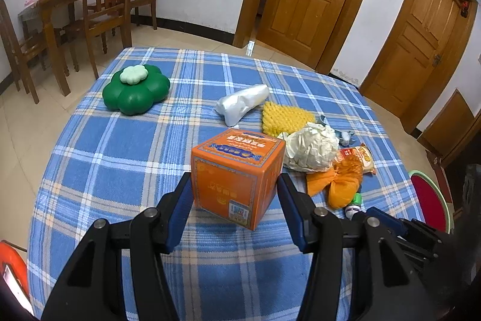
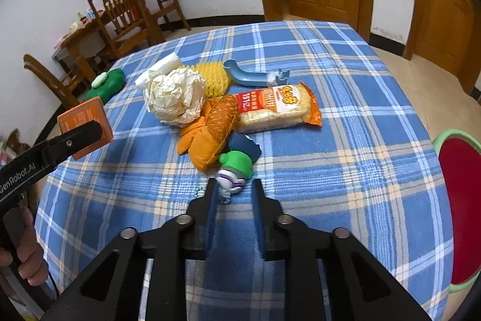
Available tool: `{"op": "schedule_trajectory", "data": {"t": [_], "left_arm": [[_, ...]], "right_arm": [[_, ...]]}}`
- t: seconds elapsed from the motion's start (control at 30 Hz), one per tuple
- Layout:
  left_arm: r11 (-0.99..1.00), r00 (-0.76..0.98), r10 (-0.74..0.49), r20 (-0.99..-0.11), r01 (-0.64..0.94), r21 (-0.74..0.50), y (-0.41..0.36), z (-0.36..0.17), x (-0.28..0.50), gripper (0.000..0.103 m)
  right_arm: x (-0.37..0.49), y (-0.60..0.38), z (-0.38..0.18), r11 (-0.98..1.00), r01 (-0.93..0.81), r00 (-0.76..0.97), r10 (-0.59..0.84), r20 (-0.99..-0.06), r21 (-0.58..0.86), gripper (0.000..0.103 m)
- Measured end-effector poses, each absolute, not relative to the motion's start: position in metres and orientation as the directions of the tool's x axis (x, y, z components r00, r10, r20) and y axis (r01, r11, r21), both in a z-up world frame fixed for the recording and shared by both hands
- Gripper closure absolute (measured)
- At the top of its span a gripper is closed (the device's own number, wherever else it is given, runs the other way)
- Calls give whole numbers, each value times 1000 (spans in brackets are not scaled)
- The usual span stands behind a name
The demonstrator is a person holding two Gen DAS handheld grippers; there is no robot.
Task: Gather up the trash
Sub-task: 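Carry the orange box and green-capped toy over the red bin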
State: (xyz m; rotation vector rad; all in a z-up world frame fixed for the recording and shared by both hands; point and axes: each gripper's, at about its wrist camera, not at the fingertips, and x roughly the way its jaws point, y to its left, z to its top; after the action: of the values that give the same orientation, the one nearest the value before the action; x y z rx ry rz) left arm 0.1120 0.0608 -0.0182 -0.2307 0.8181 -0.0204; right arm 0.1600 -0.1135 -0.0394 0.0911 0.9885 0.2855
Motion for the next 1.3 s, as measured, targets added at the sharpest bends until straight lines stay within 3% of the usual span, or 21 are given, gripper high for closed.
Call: {"op": "schedule_trajectory", "data": {"t": [0.17,0.43,0.5,0.53,1.3], "left_arm": [[973,680,-117,-724,-67,-220,60,-20,112,47],[971,675,-127,-727,-67,-232,61,-24,114,47],[970,675,-128,-726,-68,-234,61,-24,114,47],[970,676,-129,-726,-67,-235,61,-24,113,47],[963,668,-258,-698,117,-243,-10,9,84,47]], "right_arm": [[161,-114,-36,963,-177,525,269,-807,205,63],[173,-101,-45,961,-191,508,270,-818,198,63],[173,-101,-45,963,-192,517,261,-815,187,67],[172,-102,-45,966,-184,523,253,-814,181,77],[106,-173,-4,977,-77,621,203,-757,198,78]]}}
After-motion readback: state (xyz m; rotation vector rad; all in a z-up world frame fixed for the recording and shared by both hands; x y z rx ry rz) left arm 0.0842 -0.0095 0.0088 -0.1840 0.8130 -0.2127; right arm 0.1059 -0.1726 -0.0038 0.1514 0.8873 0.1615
